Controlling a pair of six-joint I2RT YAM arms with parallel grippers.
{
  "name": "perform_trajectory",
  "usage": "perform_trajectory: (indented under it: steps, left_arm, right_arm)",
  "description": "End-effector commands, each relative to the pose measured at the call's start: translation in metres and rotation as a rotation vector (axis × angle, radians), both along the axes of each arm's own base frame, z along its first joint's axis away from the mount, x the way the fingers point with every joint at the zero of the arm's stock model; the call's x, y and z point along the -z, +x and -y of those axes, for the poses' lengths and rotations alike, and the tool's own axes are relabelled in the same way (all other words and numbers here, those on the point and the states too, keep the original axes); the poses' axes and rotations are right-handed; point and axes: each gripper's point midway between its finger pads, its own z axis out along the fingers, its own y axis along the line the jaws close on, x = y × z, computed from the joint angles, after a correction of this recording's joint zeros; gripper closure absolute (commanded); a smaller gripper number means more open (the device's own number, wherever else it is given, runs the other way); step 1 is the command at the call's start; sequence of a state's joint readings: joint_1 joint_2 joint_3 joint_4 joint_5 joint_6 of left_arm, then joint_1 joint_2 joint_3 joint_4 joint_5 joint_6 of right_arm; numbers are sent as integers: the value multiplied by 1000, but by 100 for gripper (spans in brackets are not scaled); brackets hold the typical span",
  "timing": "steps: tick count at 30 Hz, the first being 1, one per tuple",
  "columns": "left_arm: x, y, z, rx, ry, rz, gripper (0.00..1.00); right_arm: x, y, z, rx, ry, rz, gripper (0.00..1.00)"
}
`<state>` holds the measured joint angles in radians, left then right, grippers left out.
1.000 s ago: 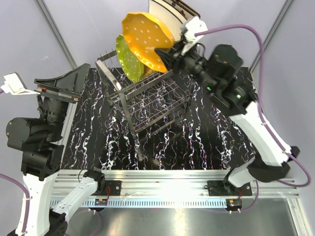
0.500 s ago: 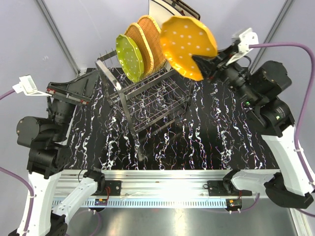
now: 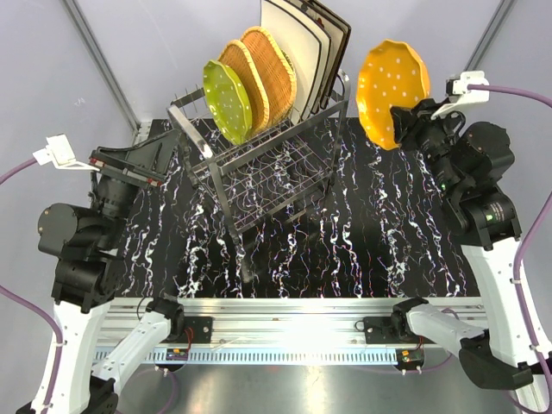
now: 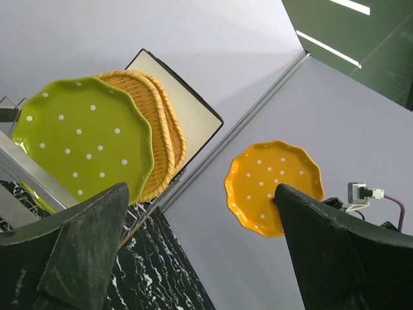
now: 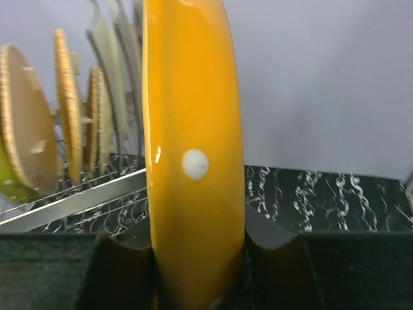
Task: Unload the plates from the dish rack
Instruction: Place the plate on the table
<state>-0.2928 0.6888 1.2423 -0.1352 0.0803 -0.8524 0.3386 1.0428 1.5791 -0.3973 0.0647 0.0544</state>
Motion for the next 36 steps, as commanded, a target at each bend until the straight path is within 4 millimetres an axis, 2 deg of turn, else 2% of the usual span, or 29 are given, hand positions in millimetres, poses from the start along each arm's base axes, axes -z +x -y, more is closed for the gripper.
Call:
perform_trajectory:
  steps: [1, 9, 12, 17, 18, 19, 21, 22, 24, 25, 27, 28, 30, 31, 33, 34, 36]
  left_arm:
    - [0, -5, 2, 12, 19, 34, 1]
    - [9, 0, 2, -7, 56, 10, 1]
    - [13, 2, 1, -15, 74, 1, 1]
    - [19, 5, 0, -30, 100, -15, 1]
    - [20, 5, -1, -34, 107, -14, 1]
    - [21, 6, -1, -40, 111, -19, 1]
    - [24, 8, -2, -48, 122, -25, 1]
    - [25, 8, -2, -52, 124, -26, 1]
    - [27, 11, -2, -56, 128, -32, 1]
    - [29, 12, -2, -55, 129, -35, 1]
    - [31, 15, -1, -56, 131, -43, 1]
    - [32, 16, -1, -57, 130, -47, 1]
    - [33, 18, -1, -57, 131, -50, 1]
    - [34, 19, 0, -55, 132, -52, 1]
    - [33, 21, 0, -59, 138, -52, 1]
    - [34, 24, 1, -58, 142, -58, 1]
    - [32, 25, 2, -55, 145, -59, 1]
  right_arm:
    - [-56, -18, 31, 105, 160, 184, 100]
    - [-14, 11, 67, 287, 207, 60, 100]
    - [5, 28, 76, 319, 227, -2, 100]
    - [41, 65, 100, 358, 306, -132, 100]
    - [47, 70, 96, 330, 314, -158, 100]
    - [57, 81, 115, 374, 340, -183, 100]
    - [71, 93, 119, 358, 359, -225, 100]
    - [84, 104, 128, 375, 361, -255, 100]
    - [96, 117, 125, 333, 361, -282, 100]
    - [110, 127, 129, 338, 361, -314, 100]
    - [121, 138, 125, 302, 357, -339, 100]
    - [134, 148, 126, 300, 360, -370, 100]
    - [144, 158, 126, 286, 376, -390, 100]
    - [156, 166, 126, 281, 381, -416, 100]
    - [163, 175, 124, 257, 395, -424, 100]
    - [174, 183, 123, 250, 396, -445, 100]
    - [186, 195, 122, 231, 411, -457, 100]
